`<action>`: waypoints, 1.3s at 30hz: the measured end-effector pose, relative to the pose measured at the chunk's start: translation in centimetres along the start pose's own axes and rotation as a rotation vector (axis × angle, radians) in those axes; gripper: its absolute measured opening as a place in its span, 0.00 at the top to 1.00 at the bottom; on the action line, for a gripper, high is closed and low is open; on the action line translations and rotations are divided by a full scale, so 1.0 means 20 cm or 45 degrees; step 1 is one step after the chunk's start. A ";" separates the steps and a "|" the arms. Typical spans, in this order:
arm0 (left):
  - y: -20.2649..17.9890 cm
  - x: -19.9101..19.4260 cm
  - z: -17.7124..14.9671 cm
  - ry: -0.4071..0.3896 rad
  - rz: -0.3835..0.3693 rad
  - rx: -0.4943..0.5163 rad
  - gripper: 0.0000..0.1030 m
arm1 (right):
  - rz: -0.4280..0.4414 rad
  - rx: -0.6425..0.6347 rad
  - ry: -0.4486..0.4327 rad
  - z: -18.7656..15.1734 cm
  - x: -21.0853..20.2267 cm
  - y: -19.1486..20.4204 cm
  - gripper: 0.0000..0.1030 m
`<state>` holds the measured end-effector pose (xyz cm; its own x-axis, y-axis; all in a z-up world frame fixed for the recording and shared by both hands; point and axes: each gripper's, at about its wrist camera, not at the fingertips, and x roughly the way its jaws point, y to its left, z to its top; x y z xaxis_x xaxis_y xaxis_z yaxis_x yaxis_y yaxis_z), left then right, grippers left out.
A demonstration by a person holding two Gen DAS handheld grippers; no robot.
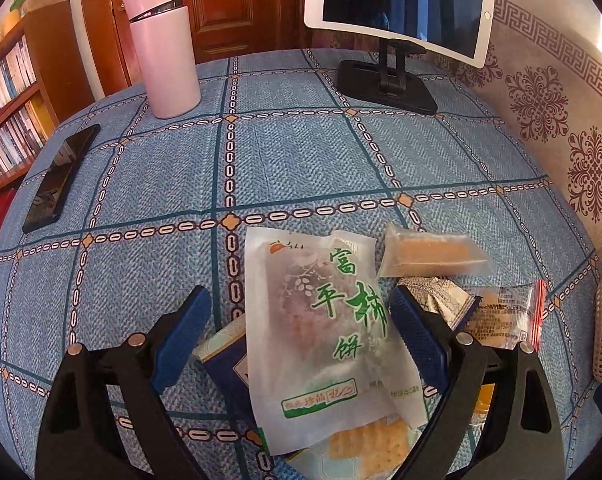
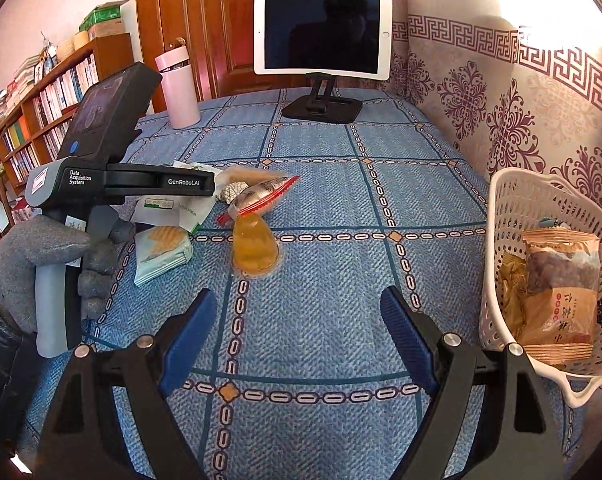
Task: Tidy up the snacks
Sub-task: 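Grasp the white-green persimmon cake bag with the left gripper while the right approaches the orange jelly cup, then lift the white bag with the left gripper while the right grasps the orange jelly cup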
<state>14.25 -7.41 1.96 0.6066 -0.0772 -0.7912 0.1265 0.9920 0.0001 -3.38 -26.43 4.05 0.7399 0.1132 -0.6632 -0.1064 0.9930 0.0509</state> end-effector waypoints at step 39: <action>0.28 -0.18 0.08 -0.114 -0.051 -0.163 0.25 | 0.112 0.052 0.139 0.21 0.43 0.11 0.51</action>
<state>13.95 -1.68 5.79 0.6712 -0.1202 -0.7315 0.0546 0.9921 -0.1130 5.53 -23.05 1.68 0.6518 0.1977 -0.7322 -0.1388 0.9802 0.1411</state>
